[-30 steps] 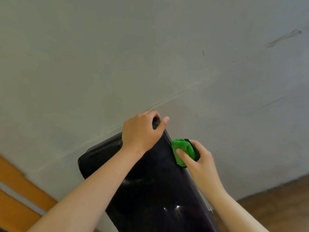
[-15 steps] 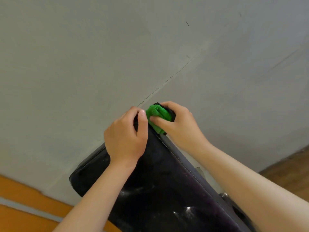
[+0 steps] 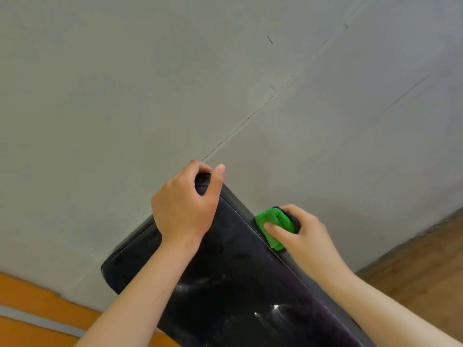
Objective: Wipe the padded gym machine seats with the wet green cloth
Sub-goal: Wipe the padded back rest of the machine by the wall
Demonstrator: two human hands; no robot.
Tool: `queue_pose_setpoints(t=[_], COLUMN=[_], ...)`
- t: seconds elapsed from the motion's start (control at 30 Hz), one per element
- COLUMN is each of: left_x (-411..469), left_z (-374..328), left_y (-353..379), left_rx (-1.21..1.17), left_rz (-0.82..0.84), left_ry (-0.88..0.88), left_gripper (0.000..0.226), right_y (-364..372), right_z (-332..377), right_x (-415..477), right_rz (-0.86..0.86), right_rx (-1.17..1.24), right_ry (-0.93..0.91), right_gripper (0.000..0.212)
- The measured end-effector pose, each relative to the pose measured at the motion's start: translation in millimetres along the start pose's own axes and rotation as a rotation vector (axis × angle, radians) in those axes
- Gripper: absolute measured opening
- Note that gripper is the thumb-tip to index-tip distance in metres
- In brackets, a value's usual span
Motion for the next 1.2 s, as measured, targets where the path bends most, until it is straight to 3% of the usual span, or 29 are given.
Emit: queue_pose_setpoints(t=[0.33,0.43,0.57,0.7,0.87,1.07,1.2], left_x=[-1.3,-0.5,-0.8,-0.4,-1.0,-1.1,-1.8], left_z=[1.3,1.7,2.5,2.0,1.5,2.8,2.7], left_y=[2.1,3.2,4.9,4.8,4.3,4.8,5.4], left_rx=[0.006,0.022,0.022,0.027,0.021,0.018,0.022], left_rz=[-0.026,-0.029,-0.031,-0.046,-0.046,-0.058,-0.057], left_ry=[0.012,-0.004,-0.016,-0.009,-0.007,-0.011,-0.023], left_gripper=[0.034,0.030,0.027,0.026,0.027,0.027,0.028], right_y=[27.3,20.7,3.7,-11.6,-8.1,12.6,9.1], right_z=[83.6,69.5,23.3,-23.0,-19.8,40.6,34.4], right_x=[34.9,37.7,36.1,16.9,4.6,0.4,-5.2], right_rz=[0.022,0.055,0.087,0.030,-0.087,-0.040,-0.032], right_rx=[-0.035,-0.110,-0.278,-0.250,-0.164,-0.055,-0.070], right_ry=[-0.160,-0.132,0.047,0.147,0.084,-0.111,-0.137], right_gripper=[0.015,0.013,0.020,0.015,0.015,0.021,0.017])
Point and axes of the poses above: each hand's wrist, its own x-axis towards the middle knuckle, its own y-axis out of the palm, z = x × y, the point moved 1 cm from there along x, towards the middle knuckle, and after that the axes turned 14 degrees about y, right-handed, at the moved point
